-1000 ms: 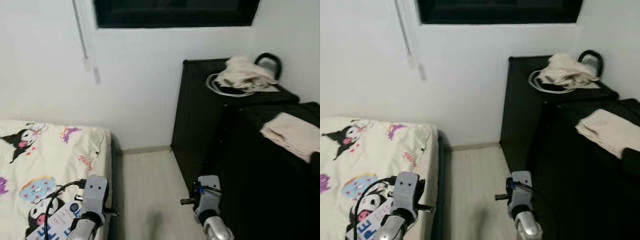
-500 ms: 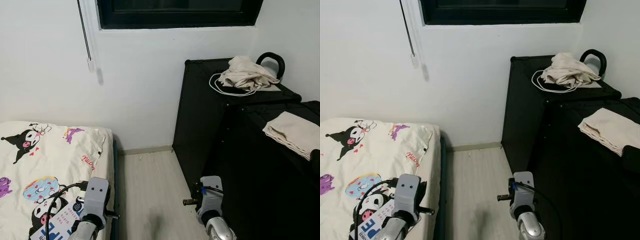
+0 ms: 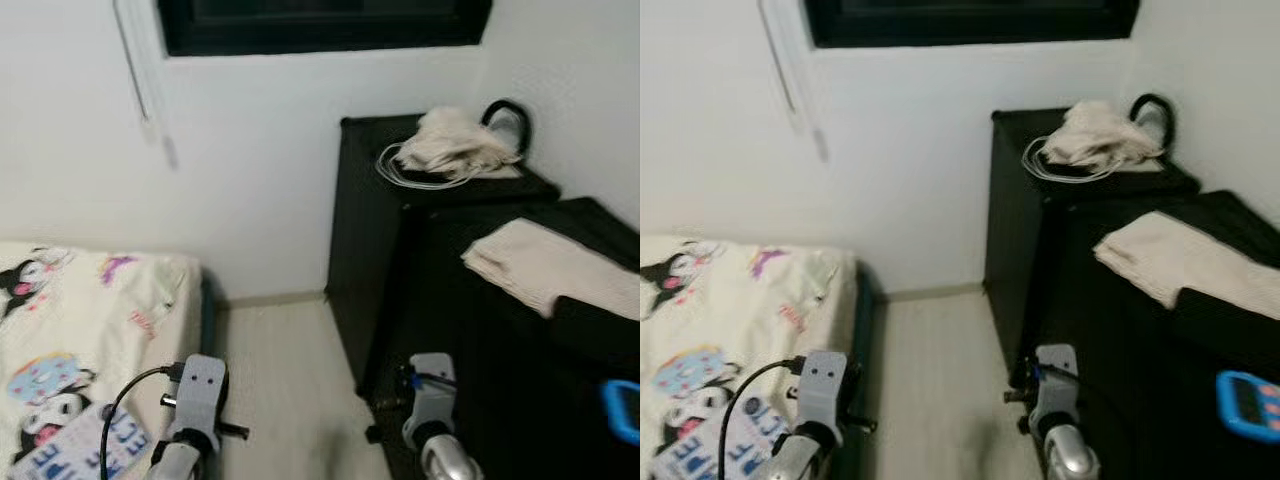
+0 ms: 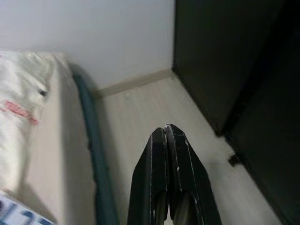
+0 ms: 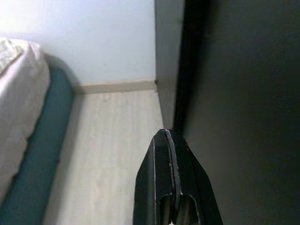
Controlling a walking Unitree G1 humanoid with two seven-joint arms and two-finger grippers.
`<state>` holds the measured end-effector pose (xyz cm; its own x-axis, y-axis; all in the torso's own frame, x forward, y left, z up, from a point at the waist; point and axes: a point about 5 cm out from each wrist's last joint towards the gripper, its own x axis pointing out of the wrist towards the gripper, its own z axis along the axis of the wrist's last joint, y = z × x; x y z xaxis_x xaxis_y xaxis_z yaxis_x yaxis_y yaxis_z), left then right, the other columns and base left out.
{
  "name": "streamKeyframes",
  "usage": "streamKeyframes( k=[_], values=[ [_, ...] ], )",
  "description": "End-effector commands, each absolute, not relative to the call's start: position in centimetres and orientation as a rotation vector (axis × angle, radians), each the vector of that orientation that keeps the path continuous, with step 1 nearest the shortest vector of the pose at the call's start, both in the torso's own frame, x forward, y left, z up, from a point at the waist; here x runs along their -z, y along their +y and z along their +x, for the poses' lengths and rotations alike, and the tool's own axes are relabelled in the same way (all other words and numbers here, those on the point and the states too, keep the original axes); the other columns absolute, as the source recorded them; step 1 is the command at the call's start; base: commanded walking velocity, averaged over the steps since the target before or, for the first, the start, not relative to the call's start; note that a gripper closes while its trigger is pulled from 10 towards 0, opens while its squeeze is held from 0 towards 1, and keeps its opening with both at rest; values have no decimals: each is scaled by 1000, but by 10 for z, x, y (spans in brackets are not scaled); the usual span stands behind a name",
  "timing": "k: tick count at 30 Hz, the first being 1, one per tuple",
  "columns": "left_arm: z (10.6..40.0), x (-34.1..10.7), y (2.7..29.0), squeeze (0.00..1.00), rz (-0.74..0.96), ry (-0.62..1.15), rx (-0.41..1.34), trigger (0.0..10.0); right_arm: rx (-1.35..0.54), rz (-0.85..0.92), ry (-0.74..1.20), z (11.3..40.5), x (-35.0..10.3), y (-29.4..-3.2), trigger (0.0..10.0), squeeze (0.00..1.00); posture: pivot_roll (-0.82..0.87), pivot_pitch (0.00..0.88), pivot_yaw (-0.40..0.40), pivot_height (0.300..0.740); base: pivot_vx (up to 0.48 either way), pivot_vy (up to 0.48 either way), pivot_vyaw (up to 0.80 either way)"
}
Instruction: Clean up the room
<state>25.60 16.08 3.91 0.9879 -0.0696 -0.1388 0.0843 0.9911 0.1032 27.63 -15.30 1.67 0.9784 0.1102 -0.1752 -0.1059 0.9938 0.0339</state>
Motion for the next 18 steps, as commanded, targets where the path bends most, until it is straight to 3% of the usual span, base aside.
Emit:
streamKeyframes(
  k=[1, 5, 18],
  values=[
    [253, -33, 167, 0, 101, 177, 50, 10000, -113, 38, 207, 272, -11, -150, 10000, 0, -12, 114, -44, 740, 0, 480, 0],
    [254, -33, 169, 0, 94, 173, 44, 10000, -114, 39, 206, 271, -11, -150, 10000, 0, -14, 116, -43, 740, 0, 480, 0],
    [253, -34, 167, 0, 135, 168, 42, 10000, -108, 40, 206, 271, -11, -151, 10000, 0, -11, 114, -43, 740, 0, 0, 0]
  ],
)
